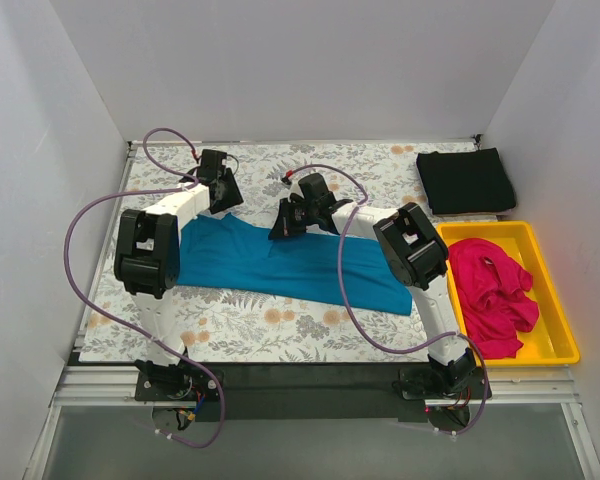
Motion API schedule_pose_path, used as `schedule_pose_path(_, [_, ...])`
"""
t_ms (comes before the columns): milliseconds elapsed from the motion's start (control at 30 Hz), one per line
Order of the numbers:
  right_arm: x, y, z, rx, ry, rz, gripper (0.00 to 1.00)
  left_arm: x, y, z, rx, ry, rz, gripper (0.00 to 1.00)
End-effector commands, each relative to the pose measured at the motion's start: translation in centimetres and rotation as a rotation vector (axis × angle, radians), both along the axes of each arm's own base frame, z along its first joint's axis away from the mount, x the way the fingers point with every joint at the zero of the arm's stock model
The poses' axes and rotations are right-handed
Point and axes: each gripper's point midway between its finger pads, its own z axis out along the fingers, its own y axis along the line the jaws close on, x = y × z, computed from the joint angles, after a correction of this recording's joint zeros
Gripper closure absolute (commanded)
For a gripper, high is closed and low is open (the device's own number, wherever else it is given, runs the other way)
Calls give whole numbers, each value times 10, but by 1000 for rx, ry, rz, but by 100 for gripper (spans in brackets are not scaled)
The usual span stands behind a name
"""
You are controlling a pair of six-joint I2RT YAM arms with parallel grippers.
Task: Fold and stack the t-shirts
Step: Fold the tshirt
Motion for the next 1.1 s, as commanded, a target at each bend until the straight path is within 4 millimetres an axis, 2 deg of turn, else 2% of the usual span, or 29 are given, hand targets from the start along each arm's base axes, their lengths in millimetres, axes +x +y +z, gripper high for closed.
schedule_pose_path(0, [7,14,40,71,-99,46,99,8,5,-2,49,-9,-15,56])
schedule_pose_path(133, [6,17,40,72,-100,55,99,10,16,-9,117,0,-67,62])
schedule_pose_path(333, [4,18,38,72,-94,61,99,11,15,-11,114,1,-172,64])
schedule_pose_path(600, [5,17,37,70,-96,61,99,10,20,-17,114,14,-184,64])
schedule_pose_path(700, [5,18,37,72,-96,62,99,10,17,-17,99,14,-199,71])
schedule_pose_path(733, [4,18,36,71,-94,62,99,10,16,-18,97,15,-204,80])
schedule_pose_path(833, [4,18,36,71,-94,62,99,9,13,-19,81,19,-218,86])
schedule_pose_path(867, [4,18,37,72,-95,63,99,9,12,-20,79,22,-223,92])
schedule_pose_path(1000, [6,18,38,73,-101,62,99,8,12,-20,78,21,-227,100])
schedule_pose_path(1067, [6,19,40,74,-110,67,99,10,8,-16,60,10,-252,100])
